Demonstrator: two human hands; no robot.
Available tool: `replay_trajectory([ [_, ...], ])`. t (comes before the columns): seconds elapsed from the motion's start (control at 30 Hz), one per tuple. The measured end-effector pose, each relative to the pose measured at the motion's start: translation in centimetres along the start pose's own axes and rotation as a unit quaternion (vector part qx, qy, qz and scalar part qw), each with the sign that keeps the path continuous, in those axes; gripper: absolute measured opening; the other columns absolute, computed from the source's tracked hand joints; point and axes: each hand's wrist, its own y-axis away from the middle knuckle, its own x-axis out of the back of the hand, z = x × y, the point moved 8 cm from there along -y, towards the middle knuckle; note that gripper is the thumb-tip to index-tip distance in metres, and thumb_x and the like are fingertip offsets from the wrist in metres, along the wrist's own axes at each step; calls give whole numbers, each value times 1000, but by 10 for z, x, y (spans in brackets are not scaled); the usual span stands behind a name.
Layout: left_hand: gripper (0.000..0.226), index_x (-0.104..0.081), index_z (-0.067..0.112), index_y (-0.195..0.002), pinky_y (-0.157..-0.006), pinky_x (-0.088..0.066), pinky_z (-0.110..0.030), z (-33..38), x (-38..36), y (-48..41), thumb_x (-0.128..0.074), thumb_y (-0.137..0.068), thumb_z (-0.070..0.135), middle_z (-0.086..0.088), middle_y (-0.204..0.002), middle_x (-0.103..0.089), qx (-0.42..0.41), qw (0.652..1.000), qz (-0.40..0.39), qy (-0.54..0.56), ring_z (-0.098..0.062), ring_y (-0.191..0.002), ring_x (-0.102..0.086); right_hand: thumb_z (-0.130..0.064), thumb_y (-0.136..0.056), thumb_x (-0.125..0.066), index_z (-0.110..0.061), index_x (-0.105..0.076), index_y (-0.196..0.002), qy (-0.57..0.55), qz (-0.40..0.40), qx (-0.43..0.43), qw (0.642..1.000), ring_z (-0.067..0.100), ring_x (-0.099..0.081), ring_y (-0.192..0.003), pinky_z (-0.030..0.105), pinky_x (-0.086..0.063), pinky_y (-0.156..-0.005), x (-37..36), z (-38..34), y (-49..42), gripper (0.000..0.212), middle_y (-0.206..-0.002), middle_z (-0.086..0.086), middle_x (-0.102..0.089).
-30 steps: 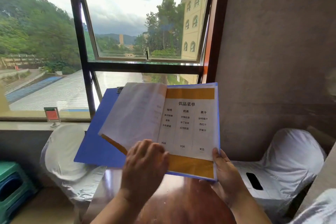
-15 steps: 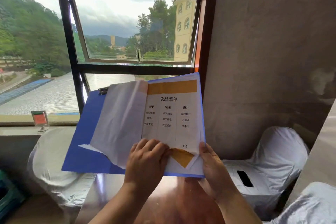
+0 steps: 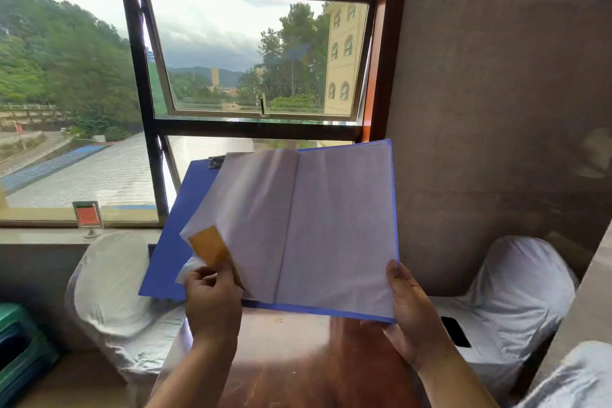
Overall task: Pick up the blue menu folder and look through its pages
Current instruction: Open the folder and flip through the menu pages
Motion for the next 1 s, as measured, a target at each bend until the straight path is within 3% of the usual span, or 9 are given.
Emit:
replay_trajectory([
  [0.13,29,-46,13,-81,-71,-47,-46,32,9,13,-74,-90,14,-2,-68,-52,-133,986,34,-93,-34,-64,-51,-53,-101,-59,-30,-80,-122,-8,7,1,1000,46,-78,-107,78,-59,-84,1,2,-2,37,-131,17,-79],
  [0.23,27,-55,21,-78,-69,-44,-39,75,-11,49,-76,-86,6,-4,-74,-60,-374,910,-10,-178,-33,-71,-57,-52,-102,-58,-29,-81,-120,-14,18,-7,1000,45,-79,-105,89,-46,-96,-3,5,1,37,-129,18,-80],
  [0.3,10,-70,22,-94,-85,-53,-41,85,-39,81,-73,-87,28,-3,-99,-71,-490,834,-109,-228,-31,-94,-66,-50,-104,-58,-26,-79,-122,-24,16,-6,1000,48,-79,-104,91,-42,-99,-12,5,3,38,-128,20,-80],
  [0.4,65,-67,28,-135,-119,-42,-48,68,-75,99,-64,-84,67,0,-151,-61,-477,784,-234,-322,-24,-142,-53,-60,-95,-69,-17,-70,-136,-27,0,8,1000,55,-75,-107,94,-38,-99,-29,2,6,59,-131,26,-77],
  [0.47,79,-59,32,-146,-128,-29,-49,60,-85,101,-56,-82,78,3,-165,-46,-454,776,-260,-352,-21,-155,-37,-67,-86,-77,-17,-68,-139,-23,-13,13,1000,56,-74,-109,93,-40,-99,-35,-1,7,73,-133,27,-76],
  [0.6,52,-73,33,-127,-117,-45,-51,67,-84,97,-59,-88,66,0,-151,-63,-478,784,-237,-318,-27,-143,-54,-74,-77,-80,-19,-70,-138,3,-23,14,1000,55,-74,-111,86,-48,-97,-36,-7,8,83,-133,27,-75],
  [0.77,21,-71,25,-82,-78,-53,-42,80,-79,93,-66,-96,39,8,-90,-74,-530,794,-166,-249,-24,-85,-65,-77,-60,-91,-21,-80,-120,9,-8,12,1000,43,-80,-95,73,-57,-87,-33,-16,10,83,-123,26,-78],
  [0.9,26,-57,20,-80,-55,-37,-24,62,-60,52,-62,-100,37,9,-61,-59,-303,935,-125,-135,-17,-61,-50,-52,-90,-69,-19,-80,-118,-10,8,17,1000,43,-82,-91,94,-41,-95,-15,-23,9,45,-120,27,-81],
  [1.0,37,-60,12,-87,-60,-56,-46,30,-45,19,-54,-101,45,-7,-72,-65,-83,991,-101,38,-32,-69,-60,-46,-98,-59,-16,-75,-130,-19,18,20,999,49,-79,-102,96,-36,-97,-3,-31,8,46,-124,27,-80],
])
